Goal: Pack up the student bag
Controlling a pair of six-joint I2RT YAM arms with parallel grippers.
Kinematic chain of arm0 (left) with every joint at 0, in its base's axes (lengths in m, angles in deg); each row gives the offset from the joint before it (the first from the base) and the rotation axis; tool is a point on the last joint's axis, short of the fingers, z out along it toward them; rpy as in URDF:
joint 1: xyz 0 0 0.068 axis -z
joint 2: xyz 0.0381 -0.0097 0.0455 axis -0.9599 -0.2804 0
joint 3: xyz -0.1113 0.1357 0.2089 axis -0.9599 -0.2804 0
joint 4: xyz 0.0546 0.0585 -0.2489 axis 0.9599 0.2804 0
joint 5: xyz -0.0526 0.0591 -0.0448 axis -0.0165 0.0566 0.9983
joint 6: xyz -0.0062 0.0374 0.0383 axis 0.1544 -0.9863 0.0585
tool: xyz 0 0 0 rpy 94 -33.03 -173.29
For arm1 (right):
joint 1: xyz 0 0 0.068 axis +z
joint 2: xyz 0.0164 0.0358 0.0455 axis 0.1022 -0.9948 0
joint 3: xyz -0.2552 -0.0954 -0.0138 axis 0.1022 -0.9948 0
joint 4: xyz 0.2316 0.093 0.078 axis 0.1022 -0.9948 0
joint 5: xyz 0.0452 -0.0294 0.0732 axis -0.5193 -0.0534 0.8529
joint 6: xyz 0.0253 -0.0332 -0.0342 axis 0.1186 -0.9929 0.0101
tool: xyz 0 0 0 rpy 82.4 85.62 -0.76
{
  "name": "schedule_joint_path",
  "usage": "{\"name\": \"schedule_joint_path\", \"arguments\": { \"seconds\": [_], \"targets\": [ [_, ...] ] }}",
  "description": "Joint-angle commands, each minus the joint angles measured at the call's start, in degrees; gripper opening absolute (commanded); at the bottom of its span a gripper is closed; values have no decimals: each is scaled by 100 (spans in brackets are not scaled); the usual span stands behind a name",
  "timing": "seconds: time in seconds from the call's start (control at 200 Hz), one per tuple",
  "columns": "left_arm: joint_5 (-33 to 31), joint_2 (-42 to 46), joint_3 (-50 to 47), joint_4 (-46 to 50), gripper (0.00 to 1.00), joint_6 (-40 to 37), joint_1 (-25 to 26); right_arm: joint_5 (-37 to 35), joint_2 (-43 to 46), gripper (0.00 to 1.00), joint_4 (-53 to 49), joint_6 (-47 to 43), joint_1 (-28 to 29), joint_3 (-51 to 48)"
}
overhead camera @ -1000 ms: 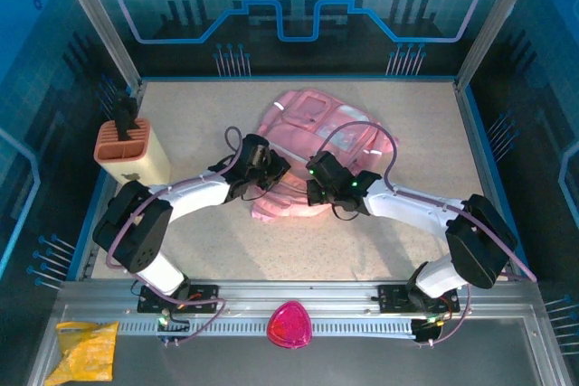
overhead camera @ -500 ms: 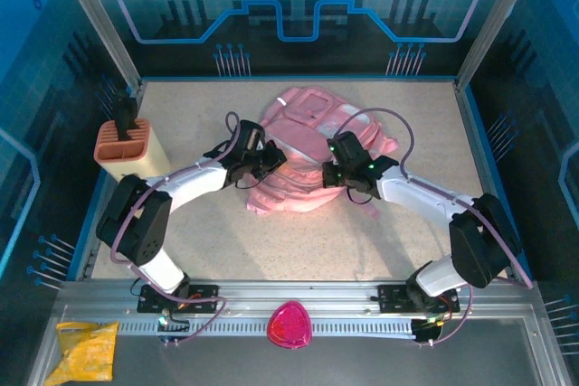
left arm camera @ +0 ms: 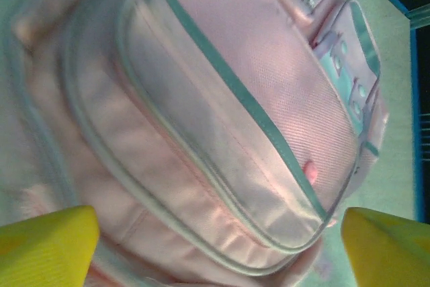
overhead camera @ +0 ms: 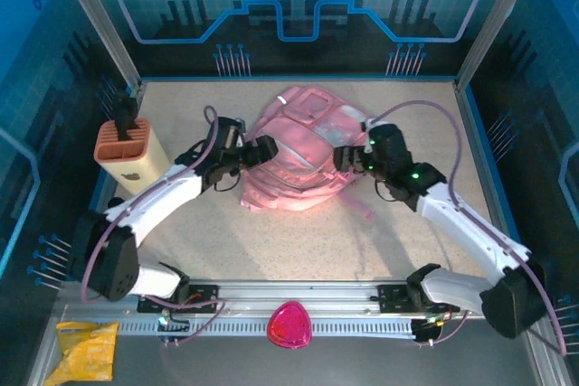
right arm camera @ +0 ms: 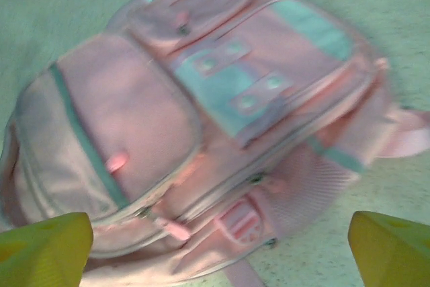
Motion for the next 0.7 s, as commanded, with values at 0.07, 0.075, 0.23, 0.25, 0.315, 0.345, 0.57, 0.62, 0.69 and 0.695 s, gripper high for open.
{"name": "schedule_joint_path", "arguments": {
  "seconds": [0.07, 0.075, 0.23, 0.25, 0.315, 0.345, 0.57, 0.62, 0.69, 0.695],
  "targets": [
    [-1961, 390, -219, 831, 99, -1351, -652, -484, 334, 100, 251, -127, -1015, -775],
    [-2010, 390, -223, 829, 99, -1379, -666, -497, 331, 99, 274, -130, -1052, -789],
    [-3447, 334, -713, -204, 99, -2481, -1152, -882, 266, 100, 1581, -625, -1859, -1462],
    [-3481, 339, -893, -575, 99, -2642, -1201, -894, 233, 100, 1827, -762, -1936, -1580],
    [-3423, 364, -1568, -1967, 99, -3245, -1326, -1066, 68, 100, 2610, -1093, -2145, -1898],
    [-3430, 359, -1831, -2479, 99, -3508, -1353, -1053, -19, 100, 3006, -1250, -2248, -2035],
    [-2876, -254, -2662, -4768, 99, -4421, -1652, 317, -893, 100, 5339, -1661, -2740, -2698],
    [-2635, -386, -2739, -4946, 99, -4477, -1675, 565, -1137, 100, 5547, -1603, -2782, -2677],
    [-2401, -499, -2902, -5314, 99, -4692, -1630, 1093, -1468, 100, 6093, -1762, -2783, -2800],
    [-2402, -498, -2900, -5294, 99, -4693, -1616, 1118, -1489, 100, 6109, -1778, -2771, -2804]
  ]
}}
